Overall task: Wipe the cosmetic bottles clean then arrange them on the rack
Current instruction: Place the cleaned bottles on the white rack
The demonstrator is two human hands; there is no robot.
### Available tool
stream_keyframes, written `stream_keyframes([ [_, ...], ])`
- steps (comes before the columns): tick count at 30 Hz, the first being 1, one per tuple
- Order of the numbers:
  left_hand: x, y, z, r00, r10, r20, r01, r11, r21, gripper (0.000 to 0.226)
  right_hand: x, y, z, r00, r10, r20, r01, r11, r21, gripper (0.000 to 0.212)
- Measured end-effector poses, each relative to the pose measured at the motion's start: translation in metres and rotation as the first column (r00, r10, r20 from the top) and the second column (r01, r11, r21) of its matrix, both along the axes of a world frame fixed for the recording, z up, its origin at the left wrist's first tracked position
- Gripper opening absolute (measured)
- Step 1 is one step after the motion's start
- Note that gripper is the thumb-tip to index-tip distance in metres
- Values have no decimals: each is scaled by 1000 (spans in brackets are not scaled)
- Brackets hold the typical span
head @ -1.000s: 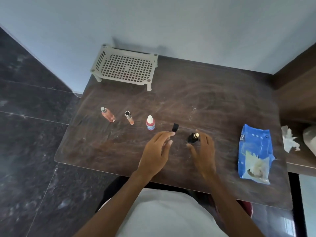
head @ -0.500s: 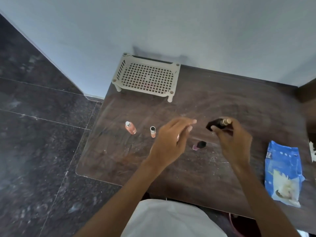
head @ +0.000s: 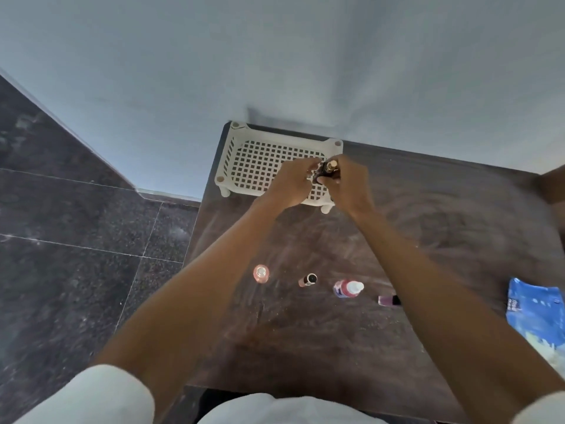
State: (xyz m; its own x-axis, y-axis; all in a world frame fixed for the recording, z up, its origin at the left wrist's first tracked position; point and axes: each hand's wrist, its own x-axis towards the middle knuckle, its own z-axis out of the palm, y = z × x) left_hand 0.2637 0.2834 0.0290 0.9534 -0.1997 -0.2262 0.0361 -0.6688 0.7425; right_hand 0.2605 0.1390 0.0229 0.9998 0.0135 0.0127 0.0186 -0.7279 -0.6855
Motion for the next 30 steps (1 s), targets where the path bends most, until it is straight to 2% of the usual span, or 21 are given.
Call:
stream_keyframes([
  [3, 14, 1, -6, 997, -4, -76, 2, 999, -32, 62, 19, 8, -18, 998, -28, -56, 26, 999, -43, 21],
  [9, 28, 1, -22, 993, 19, -120, -30, 995, -91, 43, 37, 16, -34, 995, -46, -92, 38, 996, -80, 13],
  [12, 29, 4, -29, 987, 46, -157, -69, 987, -148, 52, 43, 15, -34, 994, -13, -105, 0, 993, -118, 10],
  [18, 24, 5, -41, 967, 57, -247, -112, 970, -215, 65, 47, 9, -27, 989, 0, -149, -25, 987, -161, 19],
  [22, 21, 4, -43, 963, 37, -269, -102, 968, -231, 67, 44, 5, -29, 987, -6, -163, -13, 993, -116, 22],
  [30, 18, 6, -43, 965, 62, -257, -122, 967, -224, 56, 46, 3, -28, 986, 7, -164, -27, 992, -121, 35],
])
